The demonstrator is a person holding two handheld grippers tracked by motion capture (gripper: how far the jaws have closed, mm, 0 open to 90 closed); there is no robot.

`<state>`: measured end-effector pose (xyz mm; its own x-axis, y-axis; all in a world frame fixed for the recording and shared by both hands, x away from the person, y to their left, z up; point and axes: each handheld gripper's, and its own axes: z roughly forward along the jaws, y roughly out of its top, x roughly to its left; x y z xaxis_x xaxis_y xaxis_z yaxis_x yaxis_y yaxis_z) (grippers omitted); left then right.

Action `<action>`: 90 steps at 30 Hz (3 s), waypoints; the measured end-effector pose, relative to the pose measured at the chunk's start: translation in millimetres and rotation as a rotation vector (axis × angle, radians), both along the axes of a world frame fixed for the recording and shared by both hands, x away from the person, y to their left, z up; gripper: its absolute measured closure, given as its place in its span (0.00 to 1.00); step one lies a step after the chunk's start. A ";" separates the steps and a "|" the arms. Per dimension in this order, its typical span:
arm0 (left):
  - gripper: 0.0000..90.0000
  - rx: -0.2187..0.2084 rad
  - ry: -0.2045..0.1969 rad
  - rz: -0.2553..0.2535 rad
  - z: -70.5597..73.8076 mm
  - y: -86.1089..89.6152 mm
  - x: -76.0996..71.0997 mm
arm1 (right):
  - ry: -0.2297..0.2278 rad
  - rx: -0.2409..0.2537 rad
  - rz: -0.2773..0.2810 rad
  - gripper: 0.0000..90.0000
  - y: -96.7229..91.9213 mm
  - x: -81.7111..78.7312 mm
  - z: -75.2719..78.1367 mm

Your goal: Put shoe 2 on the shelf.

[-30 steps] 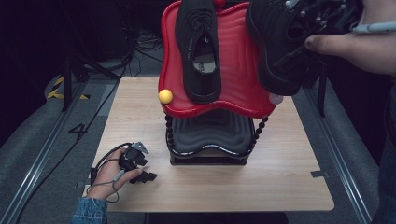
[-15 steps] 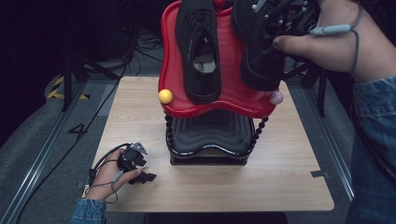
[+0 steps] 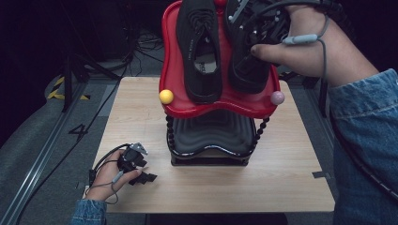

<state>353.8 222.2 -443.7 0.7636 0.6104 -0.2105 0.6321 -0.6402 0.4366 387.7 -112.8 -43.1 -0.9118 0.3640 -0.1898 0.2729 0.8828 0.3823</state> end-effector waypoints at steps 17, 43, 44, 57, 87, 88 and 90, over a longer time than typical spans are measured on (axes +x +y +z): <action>0.28 -0.003 0.008 -0.008 -0.6 -2.3 -0.2 | 0.053 -0.017 0.013 0.94 6.5 9.5 -26.0; 0.28 0.003 0.014 -0.006 -1.8 -2.2 0.2 | 0.097 0.044 -0.021 0.75 1.8 9.0 -32.1; 0.28 0.003 0.015 -0.008 -2.1 -2.7 0.3 | 0.086 0.067 -0.022 0.70 -1.1 7.7 -28.1; 0.28 0.007 0.025 -0.011 -3.4 -5.4 -0.7 | 0.018 0.159 -0.025 0.62 -22.1 -12.5 1.8; 0.28 0.014 -0.001 0.021 3.2 4.2 6.9 | -0.016 0.212 -0.162 0.59 -122.9 -37.0 0.9; 0.28 0.011 0.004 0.029 3.2 6.0 6.8 | -0.010 0.211 -0.171 0.58 -127.3 -36.6 -2.3; 0.28 0.011 0.000 0.030 3.0 6.9 6.9 | -0.008 0.211 -0.187 0.58 -136.4 -35.6 -9.1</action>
<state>360.8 229.2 -440.7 0.7447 0.6354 -0.2041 0.6513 -0.6253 0.4298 352.1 -249.2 -52.2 -0.8238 0.5581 -0.0991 0.4195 0.7178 0.5556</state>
